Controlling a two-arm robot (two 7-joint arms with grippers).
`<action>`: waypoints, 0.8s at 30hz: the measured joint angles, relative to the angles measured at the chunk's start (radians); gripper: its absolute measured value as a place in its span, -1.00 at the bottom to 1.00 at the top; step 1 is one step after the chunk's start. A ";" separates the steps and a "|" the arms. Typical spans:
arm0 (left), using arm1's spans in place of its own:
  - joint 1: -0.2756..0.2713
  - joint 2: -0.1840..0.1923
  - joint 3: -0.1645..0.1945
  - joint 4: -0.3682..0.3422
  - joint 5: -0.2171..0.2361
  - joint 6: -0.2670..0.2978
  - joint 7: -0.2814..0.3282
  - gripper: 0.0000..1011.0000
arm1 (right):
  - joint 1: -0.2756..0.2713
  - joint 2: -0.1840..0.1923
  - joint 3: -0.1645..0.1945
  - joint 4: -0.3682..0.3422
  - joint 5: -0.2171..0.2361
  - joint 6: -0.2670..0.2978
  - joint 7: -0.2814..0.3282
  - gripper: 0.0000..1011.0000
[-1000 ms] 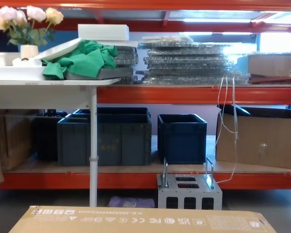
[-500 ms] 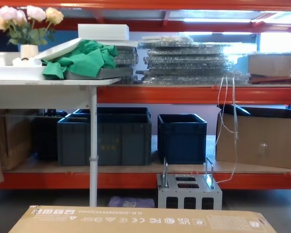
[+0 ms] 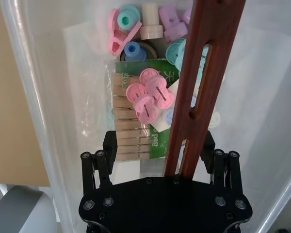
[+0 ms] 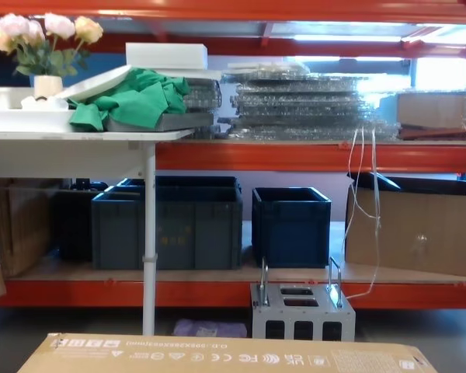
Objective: Use one hand to grasp the basket and place it at the designated location.
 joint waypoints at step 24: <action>0.000 0.000 0.000 0.000 0.000 0.000 0.000 -1.00 | 0.005 -0.049 -0.034 0.064 -0.045 -0.015 -0.006 0.98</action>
